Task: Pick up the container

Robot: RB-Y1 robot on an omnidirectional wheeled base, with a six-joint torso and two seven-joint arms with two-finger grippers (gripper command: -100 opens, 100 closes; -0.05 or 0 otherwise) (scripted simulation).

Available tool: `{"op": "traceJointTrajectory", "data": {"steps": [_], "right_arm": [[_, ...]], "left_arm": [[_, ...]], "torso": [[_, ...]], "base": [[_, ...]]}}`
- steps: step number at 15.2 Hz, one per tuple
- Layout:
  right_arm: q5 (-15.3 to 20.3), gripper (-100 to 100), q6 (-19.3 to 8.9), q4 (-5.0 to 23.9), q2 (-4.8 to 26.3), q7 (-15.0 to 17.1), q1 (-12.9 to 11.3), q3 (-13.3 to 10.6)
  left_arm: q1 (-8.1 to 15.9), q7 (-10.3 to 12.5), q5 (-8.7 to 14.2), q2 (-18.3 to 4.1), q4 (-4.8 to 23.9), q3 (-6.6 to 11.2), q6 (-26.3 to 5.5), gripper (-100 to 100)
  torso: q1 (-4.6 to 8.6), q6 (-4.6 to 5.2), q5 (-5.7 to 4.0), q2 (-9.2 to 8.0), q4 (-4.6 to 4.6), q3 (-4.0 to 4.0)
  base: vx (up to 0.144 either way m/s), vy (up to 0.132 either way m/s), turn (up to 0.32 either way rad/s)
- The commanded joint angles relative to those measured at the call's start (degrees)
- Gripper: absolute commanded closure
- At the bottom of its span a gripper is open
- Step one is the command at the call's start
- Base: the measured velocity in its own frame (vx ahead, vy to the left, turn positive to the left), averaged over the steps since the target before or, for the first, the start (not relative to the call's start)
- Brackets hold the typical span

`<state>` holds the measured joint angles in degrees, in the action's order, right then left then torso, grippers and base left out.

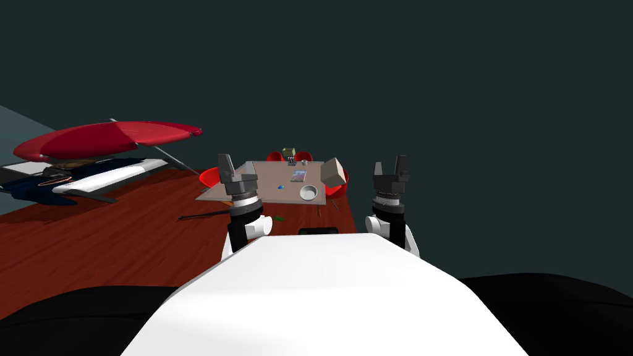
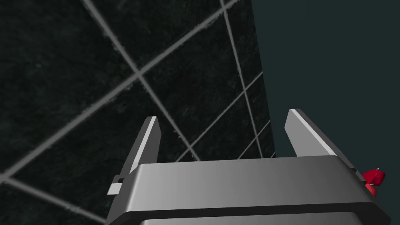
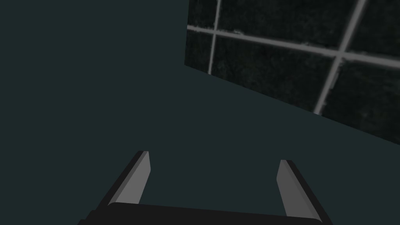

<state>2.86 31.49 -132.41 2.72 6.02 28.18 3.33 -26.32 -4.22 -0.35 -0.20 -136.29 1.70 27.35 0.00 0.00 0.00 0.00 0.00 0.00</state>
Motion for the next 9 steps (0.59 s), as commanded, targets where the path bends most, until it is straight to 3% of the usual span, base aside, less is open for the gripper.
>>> {"op": "traceJointTrajectory", "data": {"steps": [1,4,9], "right_arm": [[0.0,0,0.0,0.0,0.0,0.0,0.0,0.0],[0.0,0,0.0,0.0,0.0,0.0,0.0,0.0],[0.0,0,0.0,0.0,0.0,0.0,0.0,0.0]], "left_arm": [[0.3,0.0,0.0,-1.9,0.6,0.07,-0.6,-100],[1.4,-0.2,-0.2,-5.8,3.1,0.37,-2.9,-100],[3.2,-0.4,-0.3,-9.1,7.2,0.87,-6.8,-100]], "torso": [[0.0,0.0,0.0,0.0,0.0,0.0],[0.05,0.0,-0.01,0.06,0.01,0.03],[0.16,0.01,-0.03,0.14,0.03,0.08]], "base": [[0.0,0.0,0.0],[0.015,-0.024,0.009],[0.024,-0.039,0.011]]}}
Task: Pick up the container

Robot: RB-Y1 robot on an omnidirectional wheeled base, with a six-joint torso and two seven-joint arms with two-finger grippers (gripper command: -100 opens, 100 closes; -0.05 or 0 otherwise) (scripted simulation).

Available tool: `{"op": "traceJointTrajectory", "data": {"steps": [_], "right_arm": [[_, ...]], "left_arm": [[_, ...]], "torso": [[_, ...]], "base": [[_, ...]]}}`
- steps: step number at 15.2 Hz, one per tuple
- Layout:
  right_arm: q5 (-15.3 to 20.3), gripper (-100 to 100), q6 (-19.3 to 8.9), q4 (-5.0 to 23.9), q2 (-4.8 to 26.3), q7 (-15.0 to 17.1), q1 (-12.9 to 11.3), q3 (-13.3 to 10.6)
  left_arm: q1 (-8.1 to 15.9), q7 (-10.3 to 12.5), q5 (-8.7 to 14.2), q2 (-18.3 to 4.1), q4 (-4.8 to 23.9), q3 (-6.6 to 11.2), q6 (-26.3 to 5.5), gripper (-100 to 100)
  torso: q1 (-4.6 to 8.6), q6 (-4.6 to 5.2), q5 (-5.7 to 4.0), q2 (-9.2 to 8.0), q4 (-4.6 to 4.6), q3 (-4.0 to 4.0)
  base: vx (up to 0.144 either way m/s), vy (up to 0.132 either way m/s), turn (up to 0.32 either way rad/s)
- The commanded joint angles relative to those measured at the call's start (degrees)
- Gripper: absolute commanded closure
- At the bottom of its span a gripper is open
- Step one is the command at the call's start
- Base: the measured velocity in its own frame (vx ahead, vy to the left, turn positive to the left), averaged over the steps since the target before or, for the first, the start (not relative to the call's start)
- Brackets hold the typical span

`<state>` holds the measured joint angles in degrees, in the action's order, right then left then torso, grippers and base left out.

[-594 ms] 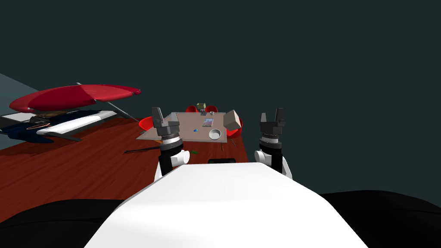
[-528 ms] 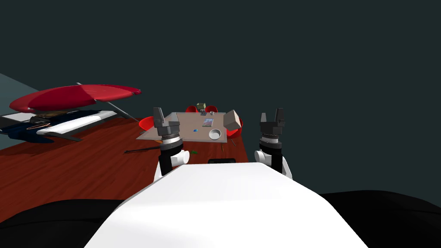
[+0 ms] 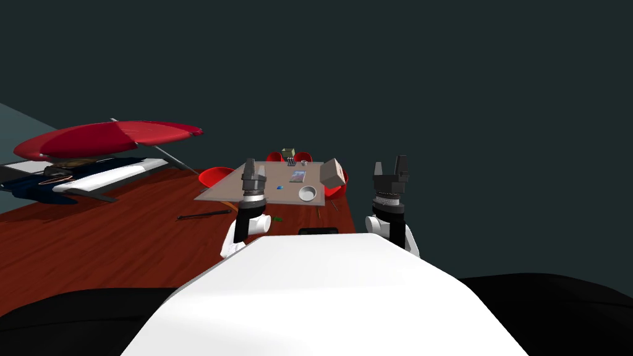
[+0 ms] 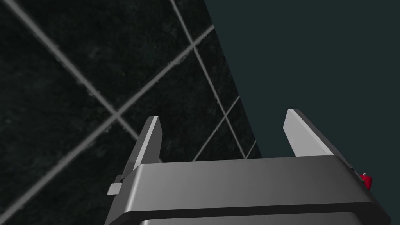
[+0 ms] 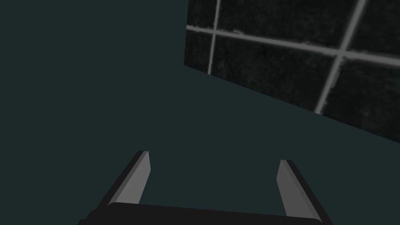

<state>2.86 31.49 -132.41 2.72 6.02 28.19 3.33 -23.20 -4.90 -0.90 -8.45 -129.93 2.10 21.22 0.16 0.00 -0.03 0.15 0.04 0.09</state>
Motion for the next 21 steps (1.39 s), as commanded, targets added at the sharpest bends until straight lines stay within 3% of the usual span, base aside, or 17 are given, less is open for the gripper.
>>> {"op": "traceJointTrajectory", "data": {"steps": [1,4,5,6,7,8,9,10,11,16,18,21], "right_arm": [[0.0,0,0.0,0.0,0.0,0.0,0.0,0.0],[0.0,0,0.0,0.0,0.0,0.0,0.0,0.0],[0.0,0,0.0,0.0,0.0,0.0,0.0,0.0],[0.0,0,0.0,0.0,0.0,0.0,0.0,0.0],[0.0,0,0.0,0.0,0.0,0.0,0.0,0.0],[0.0,0,0.0,0.0,0.0,0.0,0.0,0.0],[0.0,0,0.0,0.0,0.0,0.0,0.0,0.0],[0.0,0,0.0,0.0,0.0,0.0,0.0,0.0],[0.0,0,0.0,0.0,0.0,0.0,0.0,0.0],[0.0,0,0.0,0.0,0.0,0.0,0.0,0.0],[0.0,0,0.0,0.0,0.0,0.0,0.0,0.0],[0.0,0,0.0,0.0,0.0,0.0,0.0,0.0]], "left_arm": [[0.9,0.2,0.1,-1.7,2.5,0.67,-2.2,-100],[2.6,0.0,0.0,-3.3,6.3,1.14,-5.5,-100],[2.6,0.0,0.0,-3.3,6.3,1.14,-5.8,-100],[3.6,-0.1,-0.1,-4.0,8.3,1.4,-7.6,-100],[3.6,-0.1,-0.1,-4.0,8.3,1.4,-7.7,-100],[4.6,-0.3,-0.2,-4.5,10.4,1.67,-9.6,-100],[4.6,-0.3,-0.2,-4.5,10.5,1.67,-9.8,-100],[5.7,-0.4,-0.3,-5.1,12.6,1.95,-11.9,-100],[5.7,-0.4,-0.3,-5.1,12.8,1.95,-12.0,-100],[9.1,-0.7,-0.7,-6.2,19.5,2.87,-18.1,-100],[9.1,-0.7,-0.7,-6.2,20.2,2.87,-18.9,-100],[11.5,-1.0,-0.9,-6.6,24.4,3.53,-23.3,-100]], "torso": [[0.0,0.0,0.0,0.0,0.0,0.0],[0.02,0.0,0.0,0.02,0.01,0.01],[0.02,0.0,0.0,0.02,0.01,0.02],[0.02,0.0,-0.01,0.02,0.0,0.01],[0.03,0.0,0.0,0.01,0.0,0.01],[0.02,0.0,0.0,0.0,0.0,0.01],[0.02,0.01,0.0,0.01,0.0,0.01],[0.02,0.0,0.0,0.0,0.0,0.0],[0.02,0.0,0.0,0.01,0.01,0.01],[0.04,0.0,-0.01,0.02,0.01,0.02],[0.07,0.0,-0.01,0.02,0.01,0.01],[0.01,0.0,0.0,-0.01,0.0,0.0]], "base": [[0.032,-0.044,0.013],[0.032,-0.049,0.014],[0.031,-0.048,0.008],[0.029,-0.05,0.014],[0.026,-0.044,0.014],[0.024,-0.045,0.011],[0.027,-0.043,0.007],[0.032,-0.045,0.018],[0.031,-0.05,0.012],[0.034,-0.053,0.013],[0.025,-0.044,0.012],[0.027,-0.044,0.011]]}}
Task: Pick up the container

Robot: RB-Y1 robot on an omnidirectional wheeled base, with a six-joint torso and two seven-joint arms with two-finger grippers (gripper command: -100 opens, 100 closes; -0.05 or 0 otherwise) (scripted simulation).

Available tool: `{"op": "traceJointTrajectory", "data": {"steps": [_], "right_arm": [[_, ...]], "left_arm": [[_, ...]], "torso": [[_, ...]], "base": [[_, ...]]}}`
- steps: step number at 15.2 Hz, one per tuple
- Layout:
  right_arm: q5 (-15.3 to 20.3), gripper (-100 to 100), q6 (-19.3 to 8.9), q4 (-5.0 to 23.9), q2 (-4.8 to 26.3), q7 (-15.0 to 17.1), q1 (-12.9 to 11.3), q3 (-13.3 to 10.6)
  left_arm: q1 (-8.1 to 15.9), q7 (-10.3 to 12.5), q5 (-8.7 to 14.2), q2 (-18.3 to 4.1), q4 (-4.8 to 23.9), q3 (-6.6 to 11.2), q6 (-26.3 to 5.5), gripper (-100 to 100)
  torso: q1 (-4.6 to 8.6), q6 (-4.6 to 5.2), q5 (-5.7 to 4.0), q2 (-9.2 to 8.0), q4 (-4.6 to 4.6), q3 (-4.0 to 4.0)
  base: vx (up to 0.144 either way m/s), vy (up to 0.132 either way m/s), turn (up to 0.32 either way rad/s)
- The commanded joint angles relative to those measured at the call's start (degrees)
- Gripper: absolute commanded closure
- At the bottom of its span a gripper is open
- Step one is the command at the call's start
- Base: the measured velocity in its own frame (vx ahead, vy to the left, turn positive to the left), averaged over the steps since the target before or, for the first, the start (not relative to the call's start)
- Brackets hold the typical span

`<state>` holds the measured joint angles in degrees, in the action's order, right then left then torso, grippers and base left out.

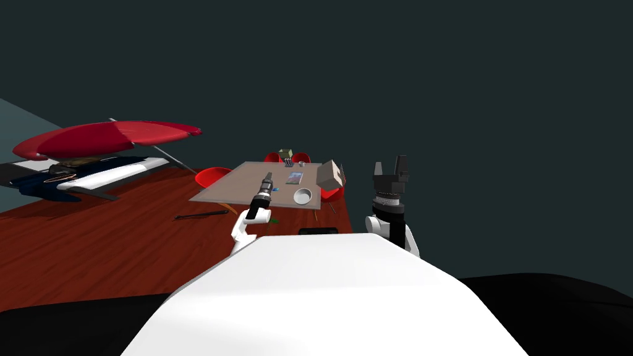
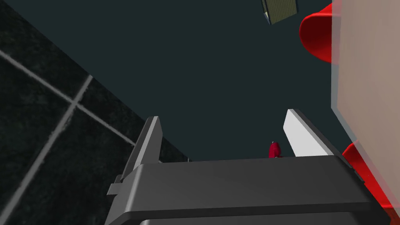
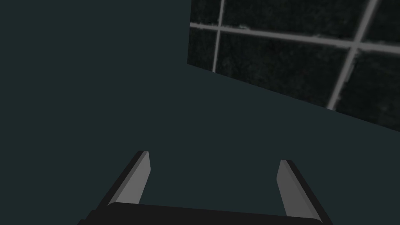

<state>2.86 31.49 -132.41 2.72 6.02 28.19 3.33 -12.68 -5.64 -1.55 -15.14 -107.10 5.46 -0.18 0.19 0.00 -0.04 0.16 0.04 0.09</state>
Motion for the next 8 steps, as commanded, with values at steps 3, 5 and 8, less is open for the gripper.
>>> {"op": "traceJointTrajectory", "data": {"steps": [3,5,8], "right_arm": [[0.0,0,0.0,0.0,0.0,0.0,0.0,0.0],[0.0,0,0.0,0.0,0.0,0.0,0.0,0.0],[0.0,0,0.0,0.0,0.0,0.0,0.0,0.0]], "left_arm": [[2.2,-0.4,-0.3,0.0,5.2,0.51,-4.9,-100],[3.5,-0.5,-0.4,0.0,7.8,0.85,-6.7,-100],[4.7,-0.6,-0.6,0.0,10.5,1.19,-10.0,-100]], "torso": [[0.04,0.01,0.0,0.03,0.01,0.02],[0.02,-0.01,-0.01,0.0,0.01,0.01],[0.0,0.0,0.0,-0.02,0.0,-0.01]], "base": [[0.037,-0.056,0.017],[0.024,-0.043,0.008],[0.025,-0.047,0.015]]}}
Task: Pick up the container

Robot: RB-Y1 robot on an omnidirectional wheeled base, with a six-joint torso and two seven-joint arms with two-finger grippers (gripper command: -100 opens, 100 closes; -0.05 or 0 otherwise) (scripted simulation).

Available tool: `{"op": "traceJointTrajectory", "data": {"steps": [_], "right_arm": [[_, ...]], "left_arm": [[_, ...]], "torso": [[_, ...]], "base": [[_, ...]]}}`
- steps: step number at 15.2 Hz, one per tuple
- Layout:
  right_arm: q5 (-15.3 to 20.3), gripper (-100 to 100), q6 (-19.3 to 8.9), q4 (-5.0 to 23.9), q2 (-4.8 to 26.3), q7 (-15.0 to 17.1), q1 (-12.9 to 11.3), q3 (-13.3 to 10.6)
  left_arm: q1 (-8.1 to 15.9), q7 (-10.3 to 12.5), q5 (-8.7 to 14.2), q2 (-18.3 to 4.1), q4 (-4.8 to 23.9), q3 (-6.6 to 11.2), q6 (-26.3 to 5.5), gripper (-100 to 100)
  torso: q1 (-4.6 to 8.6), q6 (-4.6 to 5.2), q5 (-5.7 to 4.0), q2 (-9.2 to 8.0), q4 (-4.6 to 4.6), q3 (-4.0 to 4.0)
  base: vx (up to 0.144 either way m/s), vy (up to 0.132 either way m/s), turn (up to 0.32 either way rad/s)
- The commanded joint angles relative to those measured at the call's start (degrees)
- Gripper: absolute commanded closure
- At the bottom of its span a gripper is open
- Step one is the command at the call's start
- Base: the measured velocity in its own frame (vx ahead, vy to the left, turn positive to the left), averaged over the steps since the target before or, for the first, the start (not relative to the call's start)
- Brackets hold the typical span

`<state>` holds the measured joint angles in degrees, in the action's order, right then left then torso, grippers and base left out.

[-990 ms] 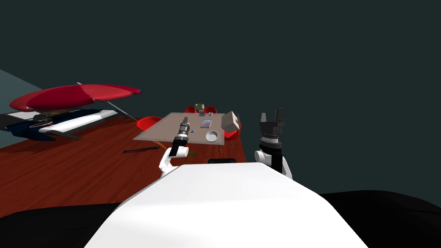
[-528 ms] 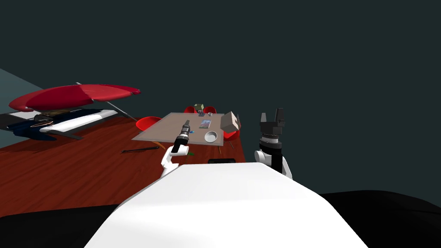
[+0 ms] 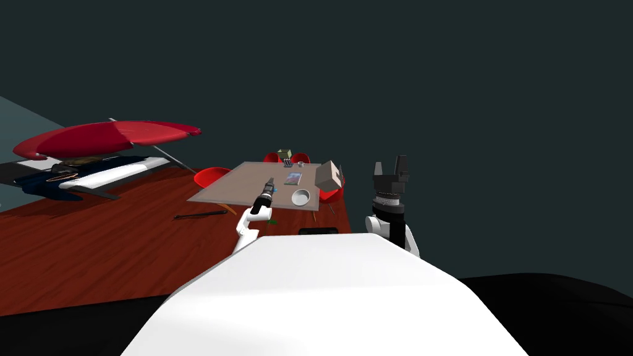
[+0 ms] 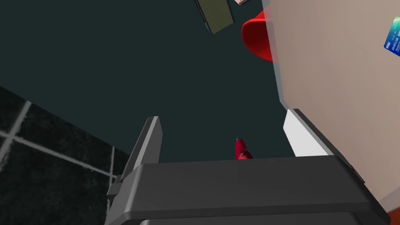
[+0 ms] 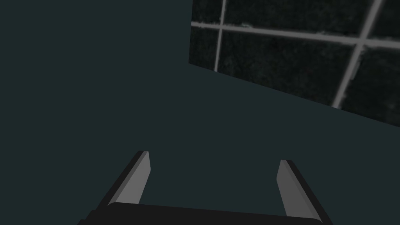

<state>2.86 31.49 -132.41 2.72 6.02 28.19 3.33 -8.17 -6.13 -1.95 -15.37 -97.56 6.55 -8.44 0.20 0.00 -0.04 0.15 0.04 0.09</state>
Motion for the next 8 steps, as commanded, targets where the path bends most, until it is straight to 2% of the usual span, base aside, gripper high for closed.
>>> {"op": "traceJointTrajectory", "data": {"steps": [1,2,3,6,8], "right_arm": [[0.0,0,0.0,0.0,0.0,0.0,0.0,0.0],[0.0,0,0.0,0.0,0.0,0.0,0.0,0.0],[0.0,0,0.0,0.0,0.0,0.0,0.0,0.0],[0.0,0,0.0,0.0,0.0,0.0,0.0,0.0],[0.0,0,0.0,0.0,0.0,0.0,0.0,0.0]], "left_arm": [[0.2,-0.1,-0.2,0.2,1.0,0.1,-1.7,-100],[1.5,-0.3,-0.3,0.3,3.5,0.44,-3.8,-100],[1.5,-0.3,-0.3,0.3,3.7,0.44,-4.2,-100],[4.0,-0.5,-0.5,0.7,7.7,1.13,-8.3,-100],[4.0,-0.5,-0.5,0.7,9.0,1.13,-9.3,-100]], "torso": [[0.0,0.0,0.0,0.0,0.0,0.0],[-0.01,0.0,0.0,-0.02,0.0,-0.01],[-0.01,0.0,0.0,0.0,0.0,0.0],[0.03,0.0,-0.01,0.01,0.0,0.01],[0.03,0.0,-0.01,0.03,0.01,0.02]], "base": [[0.023,-0.042,0.004],[0.029,-0.047,0.009],[0.03,-0.049,0.013],[0.032,-0.056,0.016],[0.032,-0.051,0.011]]}}
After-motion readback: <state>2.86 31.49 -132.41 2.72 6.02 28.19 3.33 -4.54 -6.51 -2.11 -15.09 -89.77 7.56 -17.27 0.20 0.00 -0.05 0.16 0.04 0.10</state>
